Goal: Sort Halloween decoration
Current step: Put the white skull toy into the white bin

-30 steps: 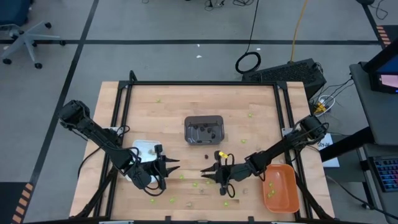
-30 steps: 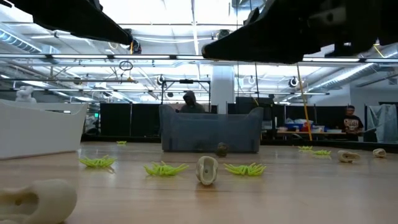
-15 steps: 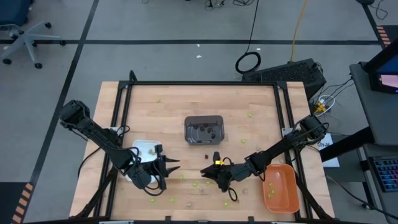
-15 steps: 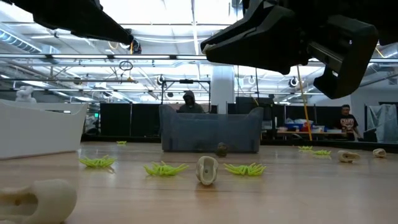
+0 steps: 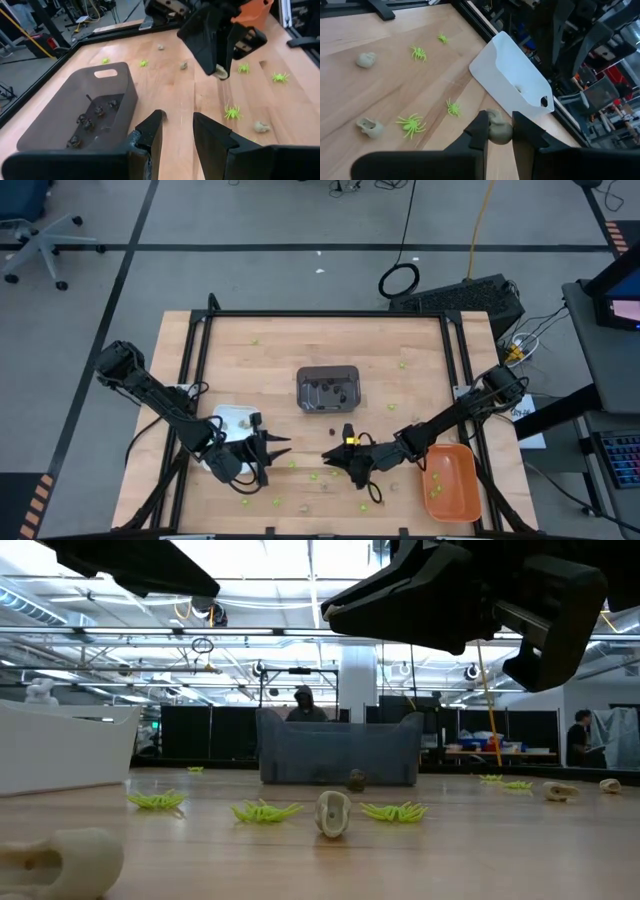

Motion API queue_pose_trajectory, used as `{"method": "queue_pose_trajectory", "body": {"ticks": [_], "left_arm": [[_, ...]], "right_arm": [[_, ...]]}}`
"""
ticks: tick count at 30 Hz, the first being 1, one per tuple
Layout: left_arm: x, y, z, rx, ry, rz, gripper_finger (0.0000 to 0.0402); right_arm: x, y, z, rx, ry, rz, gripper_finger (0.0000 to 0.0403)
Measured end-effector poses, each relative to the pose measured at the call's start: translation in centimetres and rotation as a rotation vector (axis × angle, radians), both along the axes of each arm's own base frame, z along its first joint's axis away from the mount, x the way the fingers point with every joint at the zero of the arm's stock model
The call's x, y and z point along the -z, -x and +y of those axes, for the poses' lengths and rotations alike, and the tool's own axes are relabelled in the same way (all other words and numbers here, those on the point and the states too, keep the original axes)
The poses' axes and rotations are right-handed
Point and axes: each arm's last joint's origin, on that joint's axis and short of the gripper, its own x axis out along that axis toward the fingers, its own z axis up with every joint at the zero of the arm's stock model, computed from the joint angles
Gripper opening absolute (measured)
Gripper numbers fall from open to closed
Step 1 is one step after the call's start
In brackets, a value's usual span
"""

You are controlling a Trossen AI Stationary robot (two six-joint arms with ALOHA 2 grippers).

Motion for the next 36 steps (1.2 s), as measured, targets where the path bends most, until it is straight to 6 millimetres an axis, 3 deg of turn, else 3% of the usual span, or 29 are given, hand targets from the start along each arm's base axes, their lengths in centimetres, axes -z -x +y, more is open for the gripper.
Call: {"method": "queue_pose_trajectory", "body": {"ticks": [5,15,28,36], "left_arm": [[-0.3,-0.1,-0.1,0.008,0.023,-0.024,0.0109],[-0.4,-0.2,-0.1,0.020,0.001,-0.029,0.0109],[-1.4,-1.5,-1.6,0.381,-0.532,0.020,0.0109],[-0.1,-4.7,-3.0,0.453,-0.747,0.069,0.0113]], "right_arm": [[0.0,0.0,0.0,0.005,-0.031,0.001,0.0038],[0.0,0.0,0.0,0.062,-0.287,0.018,0.0038],[-0.1,-0.2,-0.3,0.120,-0.539,0.029,0.0038],[-0.4,-0.8,-1.3,0.082,-0.690,0.044,0.0038]]}}
